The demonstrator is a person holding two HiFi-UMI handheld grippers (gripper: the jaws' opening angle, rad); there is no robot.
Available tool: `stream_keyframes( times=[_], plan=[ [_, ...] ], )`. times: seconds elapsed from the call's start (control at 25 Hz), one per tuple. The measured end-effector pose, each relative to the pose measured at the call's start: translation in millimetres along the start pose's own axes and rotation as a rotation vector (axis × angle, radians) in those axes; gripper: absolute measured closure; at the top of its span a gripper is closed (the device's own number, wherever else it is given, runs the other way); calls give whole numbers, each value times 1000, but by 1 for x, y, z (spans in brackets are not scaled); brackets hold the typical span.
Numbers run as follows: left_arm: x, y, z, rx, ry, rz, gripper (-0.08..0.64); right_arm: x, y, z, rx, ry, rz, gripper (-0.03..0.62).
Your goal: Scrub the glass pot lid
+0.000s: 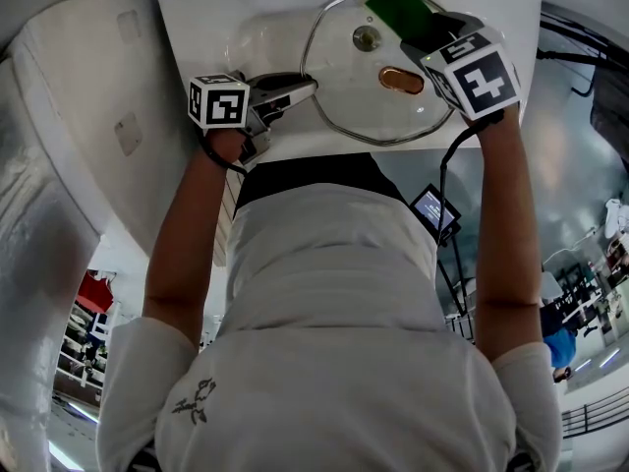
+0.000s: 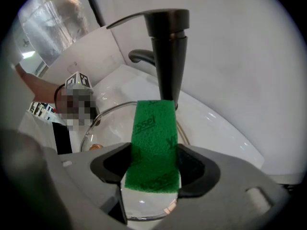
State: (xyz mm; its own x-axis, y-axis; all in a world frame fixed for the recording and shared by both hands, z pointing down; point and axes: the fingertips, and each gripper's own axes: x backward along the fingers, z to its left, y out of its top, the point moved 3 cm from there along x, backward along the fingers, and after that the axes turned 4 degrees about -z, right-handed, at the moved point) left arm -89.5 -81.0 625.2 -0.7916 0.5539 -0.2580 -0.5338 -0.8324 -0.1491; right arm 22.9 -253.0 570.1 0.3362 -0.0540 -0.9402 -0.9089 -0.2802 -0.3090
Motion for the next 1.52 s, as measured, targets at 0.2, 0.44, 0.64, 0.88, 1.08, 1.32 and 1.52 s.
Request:
stream_keyframes(
  times=[0.2, 0.44, 0.64, 0.88, 1.08, 1.32, 1.52],
  plan=[
    [0, 0, 0, 6, -2, -1, 471, -3, 4, 19, 9, 52, -18, 299],
    [0, -1, 0, 8, -1, -2, 471, -13, 27, 43, 145, 68, 12, 299],
    [1, -1, 1, 11, -2, -1, 471, -24, 45, 62, 262, 46, 39, 299],
    [2, 0, 0, 23, -8, -16, 471, -32, 55, 88, 292, 36, 23, 299],
    [0, -1, -1, 26, -12, -13, 472, -37, 54, 115, 281, 45, -13, 299],
    [2, -3, 3, 22, -3, -15, 472, -37, 40, 136, 209, -22, -57, 301],
    [1, -5, 2, 36, -8, -23, 472, -31, 19, 152, 191, -53, -78, 301]
  ],
)
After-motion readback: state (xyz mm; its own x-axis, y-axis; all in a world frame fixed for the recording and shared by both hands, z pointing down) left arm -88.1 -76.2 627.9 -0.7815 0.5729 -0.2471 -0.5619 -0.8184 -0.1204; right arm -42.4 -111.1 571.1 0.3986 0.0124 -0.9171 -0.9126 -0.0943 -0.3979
